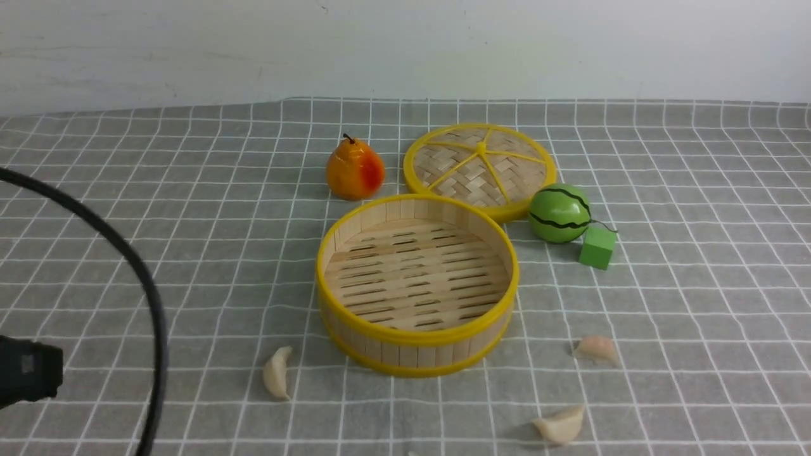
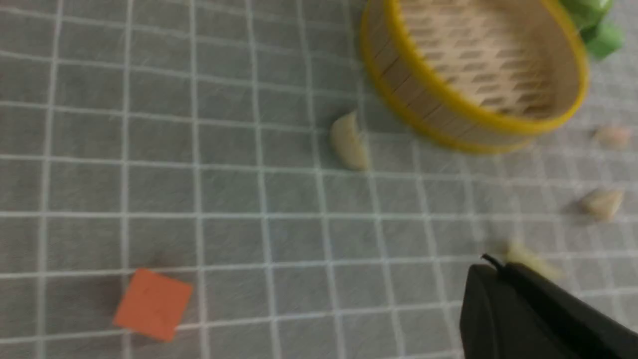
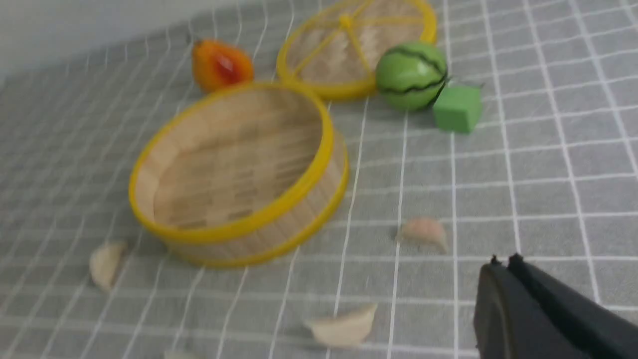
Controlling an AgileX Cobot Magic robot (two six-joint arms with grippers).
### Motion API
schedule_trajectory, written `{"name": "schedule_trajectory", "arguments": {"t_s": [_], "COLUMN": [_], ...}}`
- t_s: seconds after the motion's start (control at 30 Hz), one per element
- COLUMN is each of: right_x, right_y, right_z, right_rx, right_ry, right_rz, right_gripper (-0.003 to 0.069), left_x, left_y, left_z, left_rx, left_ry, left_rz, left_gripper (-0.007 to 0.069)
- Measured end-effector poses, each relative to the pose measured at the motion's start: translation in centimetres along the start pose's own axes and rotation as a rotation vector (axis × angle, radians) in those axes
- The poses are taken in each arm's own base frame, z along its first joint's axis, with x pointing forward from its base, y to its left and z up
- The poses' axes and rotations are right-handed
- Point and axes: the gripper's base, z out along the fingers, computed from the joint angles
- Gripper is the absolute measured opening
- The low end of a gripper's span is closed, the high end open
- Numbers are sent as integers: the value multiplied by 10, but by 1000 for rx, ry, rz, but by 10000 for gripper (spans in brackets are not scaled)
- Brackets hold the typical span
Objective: Put the dumplings into the steamer on the table with the grey tablecloth.
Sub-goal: 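Reach for and grasp a dumpling on the table with the left gripper, then place the dumpling into the bamboo steamer basket with the left gripper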
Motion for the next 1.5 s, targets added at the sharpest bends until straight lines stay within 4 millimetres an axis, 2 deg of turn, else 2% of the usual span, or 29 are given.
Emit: {"name": "schedule_trajectory", "arguments": {"t_s": [0.1, 0.2, 0.3, 0.37, 0.43, 0.47, 0.5, 0.57, 0.6, 0.67, 0.8, 0.93, 1.03, 1.1, 1.13, 1.2, 1.23, 1.27, 1.3, 1.4, 1.5], "right_x": [-5, -1, 7, 10, 13, 13, 13, 12, 11, 11, 11, 11, 11, 11, 11, 10, 10, 10, 10, 10, 10], "right_y": [15, 32, 44, 49, 52, 52, 52, 52, 52, 52, 52, 51, 50, 50, 50, 50, 50, 49, 49, 50, 50], "right_z": [16, 34, 51, 58, 63, 63, 63, 64, 64, 65, 65, 65, 65, 65, 65, 65, 65, 65, 65, 65, 65], "right_rx": [-97, -185, -229, -245, -251, -251, -251, -247, -244, -242, -242, -239, -232, -226, -226, -225, -225, -225, -225, -224, -224], "right_ry": [197, 414, 582, 632, 652, 651, 650, 639, 634, 628, 628, 625, 626, 626, 626, 625, 625, 625, 625, 624, 618], "right_rz": [-110, -234, -339, -369, -378, -378, -382, -386, -390, -391, -391, -395, -405, -414, -415, -417, -417, -417, -417, -417, -417], "right_gripper": [-20, -19, -19, -19, -19, -19, -18, -16, -15, -15, -15, -11, -11, -10, -10, -10, -10, -10, -9, -7, -4], "left_x": [-11, -15, -21, -27, -34, -36, -37, -41, -44, -46, -45, -41, -38, -35, -36, -36, -36, -36, -37, -39, -57], "left_y": [-8, -23, -32, -36, -38, -39, -39, -42, -43, -45, -44, -42, -41, -40, -40, -40, -40, -40, -41, -41, -49], "left_z": [27, 60, 90, 113, 140, 139, 150, 169, 185, 210, 245, 274, 291, 300, 301, 302, 302, 301, 301, 295, 275], "left_rx": [-20, -52, -118, -158, -182, -182, -188, -193, -197, -198, -216, -237, -247, -249, -248, -248, -248, -249, -249, -253, -241], "left_ry": [146, 270, 323, 341, 369, 365, 379, 396, 410, 427, 462, 506, 529, 542, 541, 542, 543, 544, 545, 567, 554], "left_rz": [131, 217, 222, 184, 162, 161, 156, 151, 149, 140, 113, 96, 93, 85, 86, 84, 84, 84, 86, 117, 150], "left_gripper": [-14, -14, -8, 29, 116, 125, 168, 288, 384, 508, 604, 593, 540, 475, 433, 300, 274, 198, 174, 185, 185]}}
